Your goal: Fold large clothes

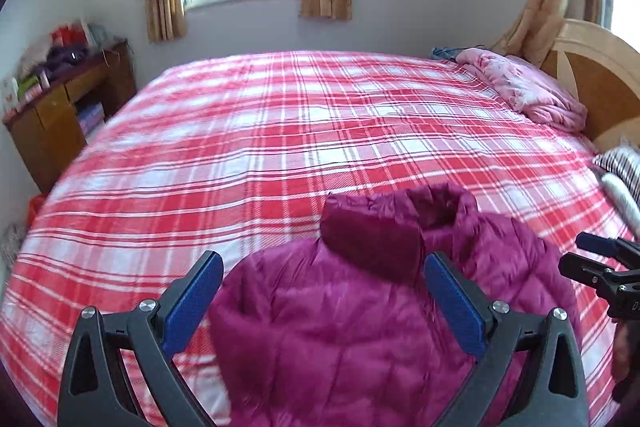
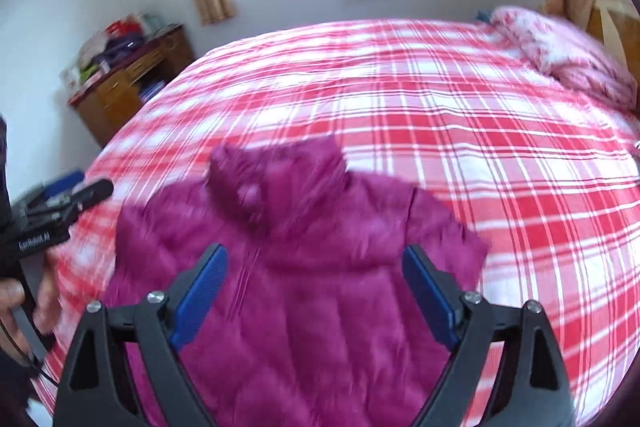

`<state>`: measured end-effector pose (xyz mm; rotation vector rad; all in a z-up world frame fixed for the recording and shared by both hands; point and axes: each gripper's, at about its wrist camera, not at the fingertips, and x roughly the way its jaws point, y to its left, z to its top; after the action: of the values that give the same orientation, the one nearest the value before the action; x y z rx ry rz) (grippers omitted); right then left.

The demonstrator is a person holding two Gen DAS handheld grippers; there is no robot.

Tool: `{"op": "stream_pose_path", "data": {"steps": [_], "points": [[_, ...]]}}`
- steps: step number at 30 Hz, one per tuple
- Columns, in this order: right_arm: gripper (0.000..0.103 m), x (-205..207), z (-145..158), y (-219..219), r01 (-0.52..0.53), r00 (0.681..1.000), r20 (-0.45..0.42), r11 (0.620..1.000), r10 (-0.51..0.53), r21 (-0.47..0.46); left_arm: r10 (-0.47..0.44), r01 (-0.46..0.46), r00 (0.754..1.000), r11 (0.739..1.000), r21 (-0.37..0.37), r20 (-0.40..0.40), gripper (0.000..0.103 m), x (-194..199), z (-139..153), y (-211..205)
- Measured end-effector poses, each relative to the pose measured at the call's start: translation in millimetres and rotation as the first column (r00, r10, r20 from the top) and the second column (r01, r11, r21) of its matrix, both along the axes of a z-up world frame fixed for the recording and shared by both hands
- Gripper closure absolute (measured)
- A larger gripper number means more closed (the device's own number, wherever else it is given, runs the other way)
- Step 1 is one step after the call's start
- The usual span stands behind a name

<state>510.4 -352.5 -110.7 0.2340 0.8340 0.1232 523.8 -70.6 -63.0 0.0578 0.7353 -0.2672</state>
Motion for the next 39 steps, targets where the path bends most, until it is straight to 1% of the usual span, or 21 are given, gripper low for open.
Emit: {"op": "stream_pose_path", "data": {"steps": [3,5,6,7,10,12,14,15,16,17,18,19,20,22,25,27,31,34,36,37,39], "points": [[0.012,35.7,-0.1,-6.9,0.020,0.999,-0.031,1.000,-0.020,0.000,0.011,-0.011,0.998,1.000,-0.007,-0.059,0.002,41.3,-12.6,-15.6],[0.012,60.0,-0.4,-7.6,0.017,0.999,-0.046,1.000,-0.016,0.001,0.024,-0.022,0.997,1.000,0.020,-0.067,0.002,59.5,-19.3,-25.1],[0.012,66.0,-0.4,-7.1,0.015,0.999,-0.047,1.000,-0.015,0.000,0.034,-0.032,0.997,0.999,0.031,-0.076,0.002,68.0,-24.4,-28.2],[0.012,77.5,-1.3,-5.2,0.007,0.998,-0.055,1.000,-0.007,-0.005,0.033,-0.030,0.995,0.999,0.031,-0.090,0.002,79.3,-30.4,-31.5],[0.012,109.8,-12.3,3.2,-0.028,0.993,-0.117,0.999,0.025,-0.025,0.034,-0.023,0.990,0.997,0.078,-0.136,0.002,102.6,-53.0,-43.2],[0.012,125.5,-25.2,12.6,-0.068,0.984,-0.167,0.996,0.058,-0.054,0.020,-0.005,0.987,0.995,0.095,-0.161,0.002,112.6,-67.0,-48.2],[0.014,136.9,-38.5,19.1,-0.095,0.976,-0.206,0.988,0.069,-0.120,0.016,0.003,0.986,0.993,0.115,-0.165,0.003,116.3,-76.6,-50.2],[0.017,139.5,-43.5,20.9,-0.107,0.973,-0.218,0.984,0.074,-0.143,0.010,0.009,0.986,0.993,0.116,-0.165,0.010,116.3,-79.1,-49.6],[0.031,141.0,-47.5,20.5,-0.118,0.970,-0.228,0.982,0.082,-0.149,-0.007,0.026,0.985,0.994,0.106,-0.170,0.029,114.7,-80.9,-48.5],[0.054,140.6,-51.9,19.0,-0.133,0.965,-0.246,0.981,0.096,-0.141,-0.031,0.049,0.982,0.994,0.096,-0.186,0.044,114.7,-82.3,-47.8],[0.067,141.0,-54.4,16.6,-0.141,0.959,-0.263,0.981,0.101,-0.136,-0.056,0.076,0.976,0.993,0.090,-0.211,0.079,114.7,-84.0,-48.2],[0.087,138.0,-56.2,14.2,-0.141,0.957,-0.272,0.980,0.098,-0.142,-0.068,0.091,0.972,0.992,0.091,-0.227,0.088,113.6,-85.3,-48.7],[0.088,132.0,-55.0,11.5,-0.138,0.962,-0.258,0.978,0.094,-0.159,-0.067,0.092,0.972,0.990,0.104,-0.225,0.089,109.8,-84.5,-48.3],[0.091,119.9,-49.3,6.2,-0.138,0.970,-0.222,0.973,0.096,-0.183,-0.081,0.106,0.976,0.987,0.117,-0.201,0.095,95.6,-77.5,-45.5],[0.092,93.1,-41.2,-2.9,-0.124,0.982,-0.166,0.971,0.090,-0.204,-0.106,0.124,0.984,0.984,0.124,-0.143,0.096,69.2,-65.3,-38.0],[0.093,78.4,-41.2,-9.0,-0.109,0.987,-0.140,0.973,0.081,-0.205,-0.123,0.138,0.987,0.980,0.141,-0.105,0.097,48.9,-61.1,-33.9],[0.093,53.2,-50.9,-17.8,-0.086,0.992,-0.104,0.973,0.064,-0.216,-0.135,0.150,0.986,0.975,0.163,-0.096,0.097,20.5,-68.1,-26.3],[0.093,45.5,-67.3,-16.7,-0.081,0.992,-0.114,0.968,0.055,-0.236,-0.140,0.156,0.986,0.970,0.186,-0.092,0.097,5.0,-77.5,-22.3],[0.093,41.3,-76.4,-15.1,-0.080,0.993,-0.109,0.961,0.053,-0.264,-0.123,0.135,0.989,0.977,0.166,-0.082,0.097,-2.0,-75.4,-16.3],[0.093,38.8,-78.3,-14.6,-0.079,0.994,-0.100,0.958,0.053,-0.276,-0.117,0.126,0.990,0.982,0.140,-0.075,0.097,-5.4,-70.1,-12.7],[0.093,35.4,-81.3,-15.3,-0.072,0.995,-0.085,0.957,0.049,-0.281,-0.110,0.112,0.994,0.991,0.069,-0.028,0.097,-12.3,-49.2,-5.8]]}}
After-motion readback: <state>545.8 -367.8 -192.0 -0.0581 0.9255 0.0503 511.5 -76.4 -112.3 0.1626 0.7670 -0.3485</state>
